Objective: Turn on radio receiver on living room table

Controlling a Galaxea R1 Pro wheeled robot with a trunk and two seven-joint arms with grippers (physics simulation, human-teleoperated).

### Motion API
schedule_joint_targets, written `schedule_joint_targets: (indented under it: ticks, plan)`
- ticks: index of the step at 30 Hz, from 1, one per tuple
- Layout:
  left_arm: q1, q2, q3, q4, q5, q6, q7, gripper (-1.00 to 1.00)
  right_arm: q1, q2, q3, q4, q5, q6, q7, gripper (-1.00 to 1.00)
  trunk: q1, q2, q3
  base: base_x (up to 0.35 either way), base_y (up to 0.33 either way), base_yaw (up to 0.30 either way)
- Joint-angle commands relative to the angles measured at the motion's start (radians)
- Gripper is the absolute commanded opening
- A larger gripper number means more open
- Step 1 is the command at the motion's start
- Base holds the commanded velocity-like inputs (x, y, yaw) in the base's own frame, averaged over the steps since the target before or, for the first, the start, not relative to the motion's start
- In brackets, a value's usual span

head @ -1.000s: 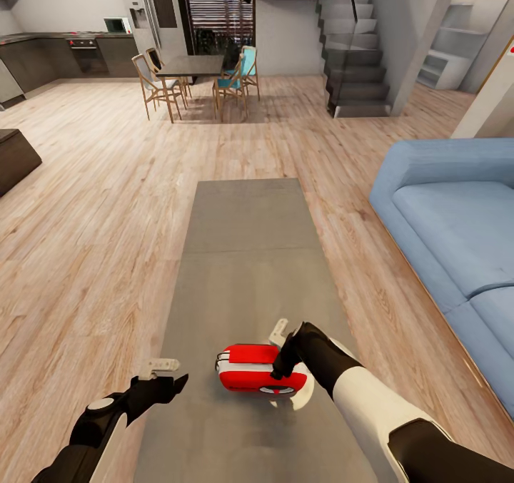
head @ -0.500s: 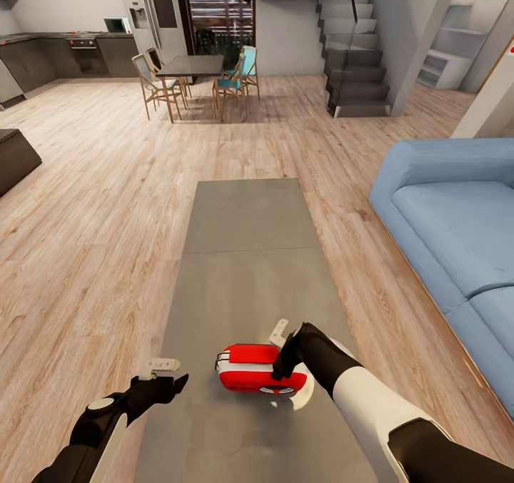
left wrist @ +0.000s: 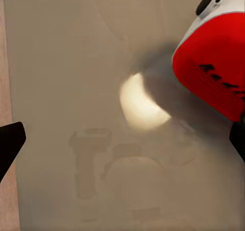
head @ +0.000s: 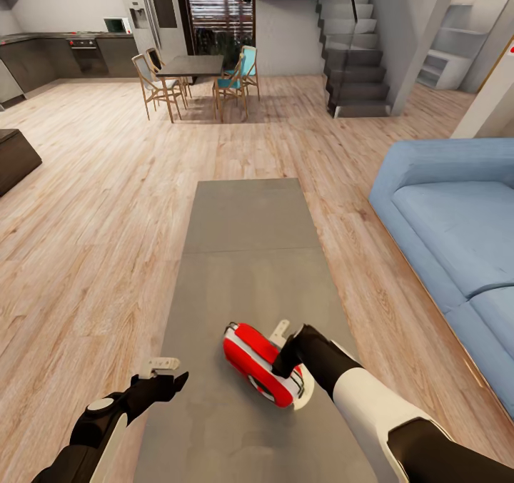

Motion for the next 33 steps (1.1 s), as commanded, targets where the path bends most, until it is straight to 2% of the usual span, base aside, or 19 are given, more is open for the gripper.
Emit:
schedule_joint_targets:
  ticks: [1,12,17,18,25,33]
  plan:
    - [0.0,0.0,0.0,0.0,0.0,0.0,0.0,1.0,0.0,0.0,0.001,0.003,0.0,0.0,-0.003,-1.0,0.0,0.0,0.0,0.0,0.0,0.0]
    - [0.0,0.0,0.0,0.0,0.0,0.0,0.0,1.0,0.0,0.0,0.001,0.012,-0.006,-0.007,-0.017,-1.0,0.0,0.0,0.0,0.0,0.0,0.0]
    - [0.0,0.0,0.0,0.0,0.0,0.0,0.0,1.0,0.0,0.0,0.001,-0.023,-0.005,-0.004,-0.011,-1.0,0.0,0.0,0.0,0.0,0.0,0.0]
    - [0.0,-0.001,0.0,0.0,-0.001,0.0,0.0,1.0,0.001,0.0,0.003,-0.403,0.003,0.162,0.195,-1.0,0.0,0.0,0.0,0.0,0.0,0.0]
    - [0.0,-0.001,0.0,0.0,-0.001,0.0,0.0,1.0,0.002,0.0,0.004,-0.53,0.004,0.224,0.271,-1.0,0.0,0.0,0.0,0.0,0.0,0.0]
    - [0.0,-0.002,0.0,0.0,0.0,0.0,0.0,1.0,0.002,0.0,0.005,-0.627,0.004,0.285,0.312,-1.0,0.0,0.0,0.0,0.0,0.0,0.0]
